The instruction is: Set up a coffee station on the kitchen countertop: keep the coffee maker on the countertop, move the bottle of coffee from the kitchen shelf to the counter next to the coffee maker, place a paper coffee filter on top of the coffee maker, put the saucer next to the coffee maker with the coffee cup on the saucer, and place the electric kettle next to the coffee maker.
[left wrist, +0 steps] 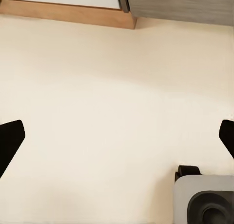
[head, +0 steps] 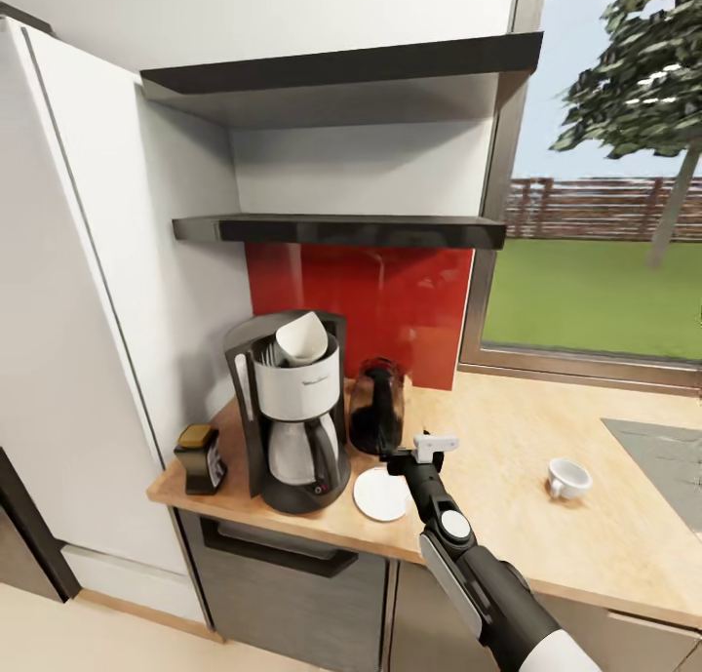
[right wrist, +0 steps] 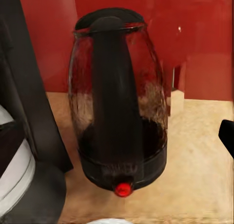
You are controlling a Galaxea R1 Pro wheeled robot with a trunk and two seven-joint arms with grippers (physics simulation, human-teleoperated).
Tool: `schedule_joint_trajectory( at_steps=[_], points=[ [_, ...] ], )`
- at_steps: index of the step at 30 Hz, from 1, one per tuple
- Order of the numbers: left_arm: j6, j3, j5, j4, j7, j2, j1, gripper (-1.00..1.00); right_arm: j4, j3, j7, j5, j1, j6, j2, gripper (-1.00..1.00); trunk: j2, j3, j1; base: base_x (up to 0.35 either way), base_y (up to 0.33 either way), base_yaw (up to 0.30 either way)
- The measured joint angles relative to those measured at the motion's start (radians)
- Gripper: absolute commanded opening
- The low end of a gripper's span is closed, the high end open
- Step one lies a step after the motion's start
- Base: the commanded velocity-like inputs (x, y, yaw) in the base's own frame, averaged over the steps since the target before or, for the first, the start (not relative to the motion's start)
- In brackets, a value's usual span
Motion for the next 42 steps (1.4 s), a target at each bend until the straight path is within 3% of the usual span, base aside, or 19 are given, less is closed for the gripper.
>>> schedule_joint_trajectory(
  at_steps=[15,30,42],
  points=[
    [-0.001,0.0,-0.001,0.0,0.0,0.0,0.0,1.0,0.0,0.0,0.0,0.0,0.0,0.0,0.0,1.0,0.0,0.0,0.0,-0.261,-0.13,0.0],
    [0.002,0.006,0.0,0.0,0.002,0.002,0.0,1.0,-0.003,-0.001,-0.001,-0.002,0.0,-0.004,0.0,1.0,0.0,0.0,-0.001,0.123,-0.219,0.0],
    [0.001,0.008,0.006,0.0,0.003,0.007,0.0,1.0,-0.003,-0.001,-0.003,-0.003,0.0,-0.006,-0.002,1.0,0.0,0.001,-0.001,0.026,-0.021,-0.023]
  ],
)
